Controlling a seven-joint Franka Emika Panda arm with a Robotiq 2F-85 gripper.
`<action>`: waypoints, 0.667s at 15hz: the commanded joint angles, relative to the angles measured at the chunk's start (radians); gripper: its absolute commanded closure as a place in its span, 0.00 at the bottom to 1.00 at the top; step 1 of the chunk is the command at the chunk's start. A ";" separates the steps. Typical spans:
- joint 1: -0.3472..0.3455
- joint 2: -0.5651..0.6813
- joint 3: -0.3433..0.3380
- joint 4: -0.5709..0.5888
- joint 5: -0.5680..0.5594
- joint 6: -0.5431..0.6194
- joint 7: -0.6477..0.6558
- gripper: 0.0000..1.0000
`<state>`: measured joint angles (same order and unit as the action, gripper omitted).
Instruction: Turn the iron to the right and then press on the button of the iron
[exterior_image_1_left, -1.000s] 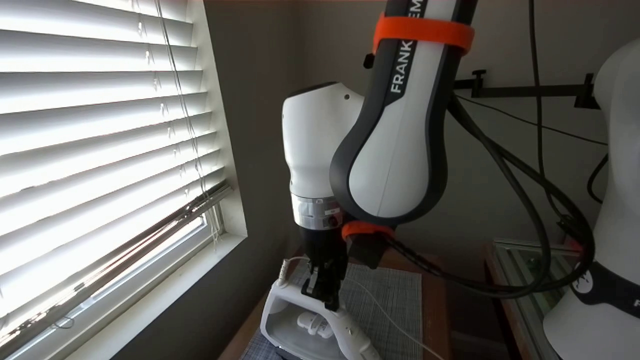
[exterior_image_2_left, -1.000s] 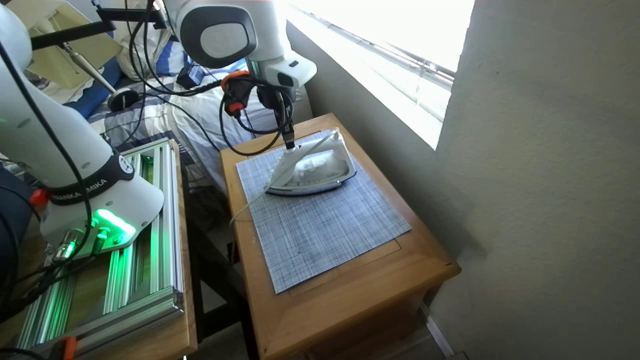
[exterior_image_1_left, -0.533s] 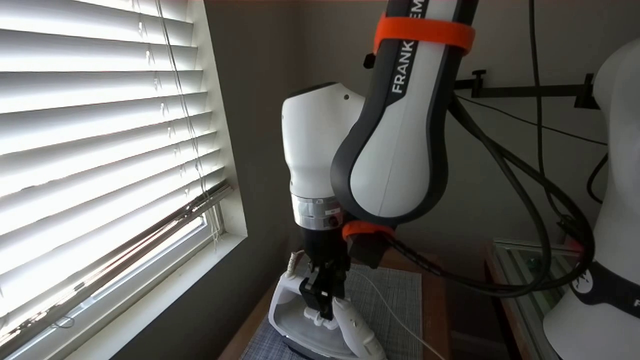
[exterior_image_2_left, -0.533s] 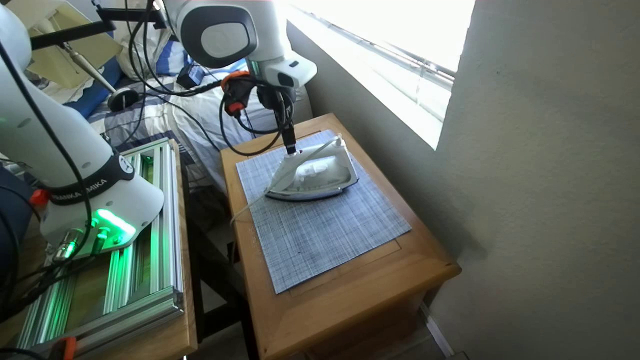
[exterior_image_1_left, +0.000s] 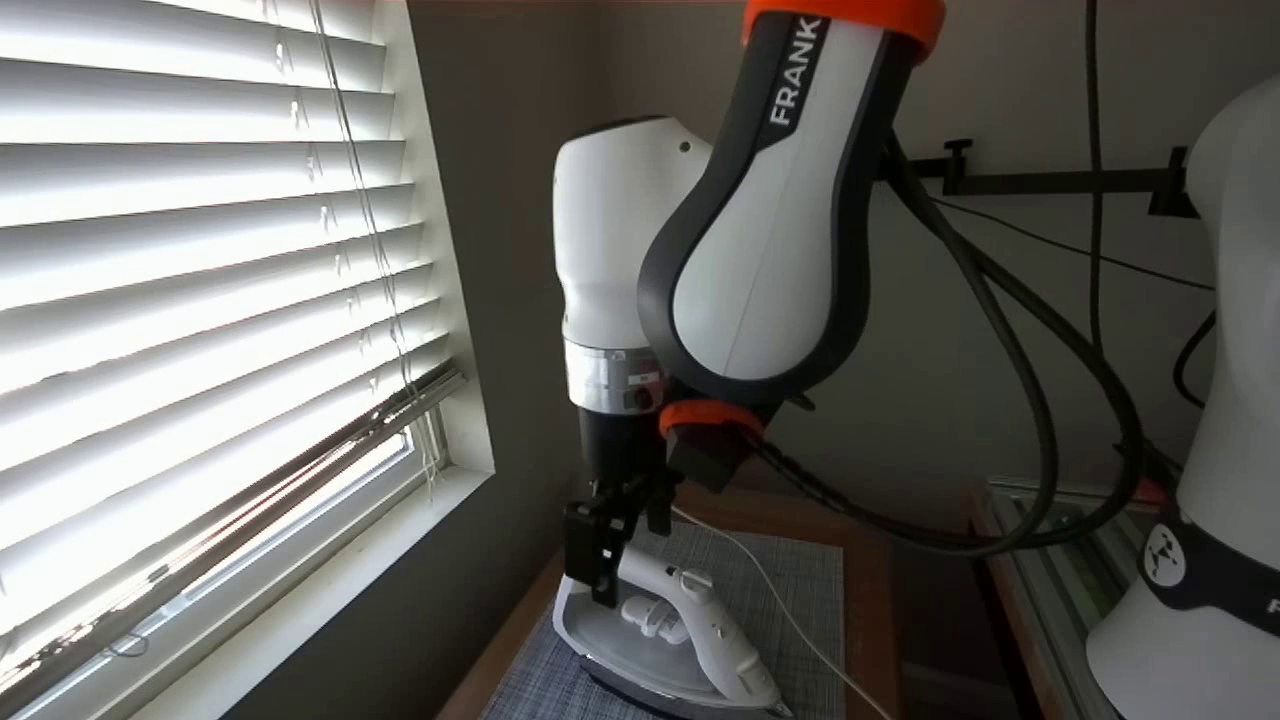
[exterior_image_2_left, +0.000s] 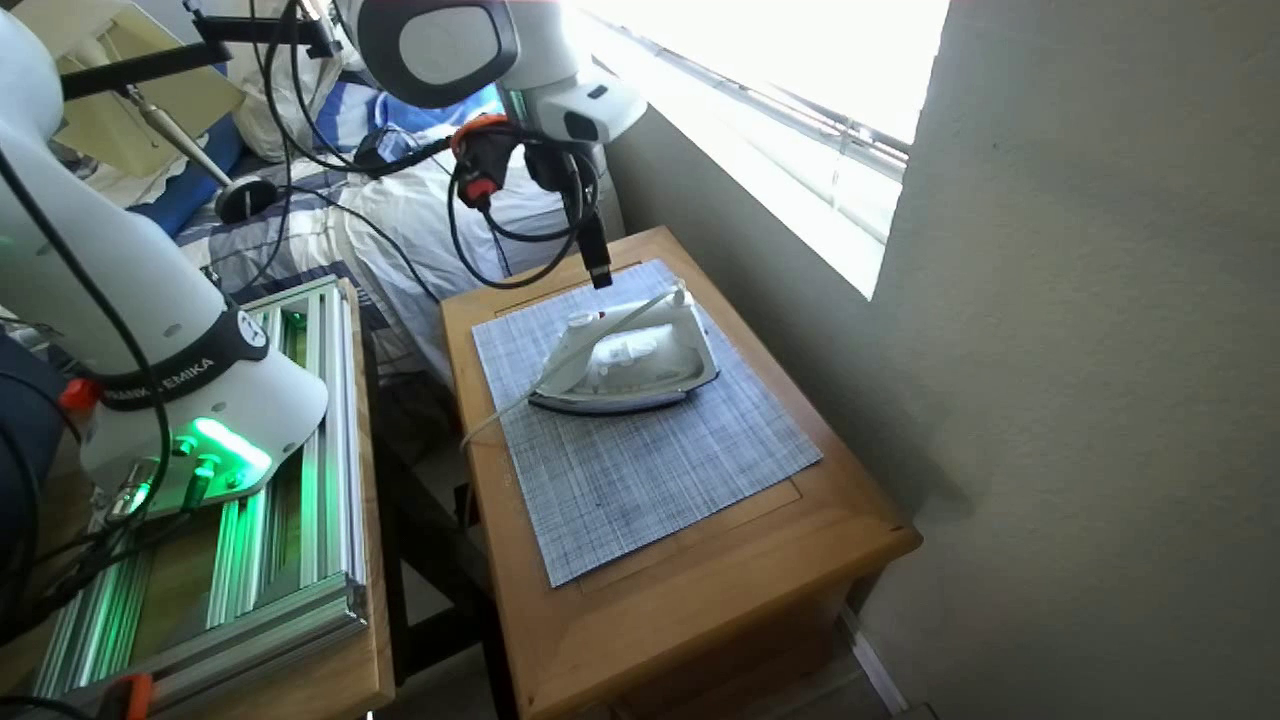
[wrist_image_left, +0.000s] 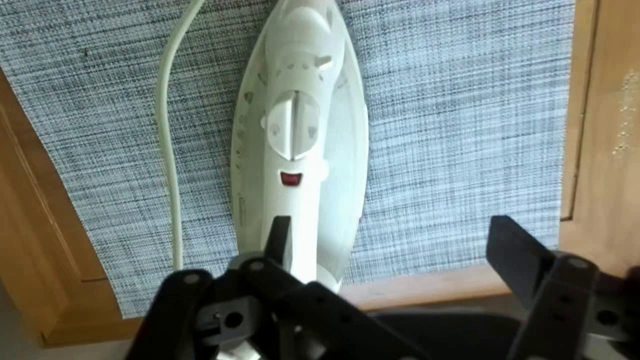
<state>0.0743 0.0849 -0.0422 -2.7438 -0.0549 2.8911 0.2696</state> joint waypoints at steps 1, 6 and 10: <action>-0.015 -0.083 0.026 0.001 0.046 -0.059 -0.033 0.00; -0.035 -0.183 0.026 -0.010 0.024 -0.223 0.002 0.00; -0.060 -0.255 0.024 -0.009 0.029 -0.350 -0.010 0.00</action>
<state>0.0424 -0.0902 -0.0292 -2.7412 -0.0404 2.6343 0.2682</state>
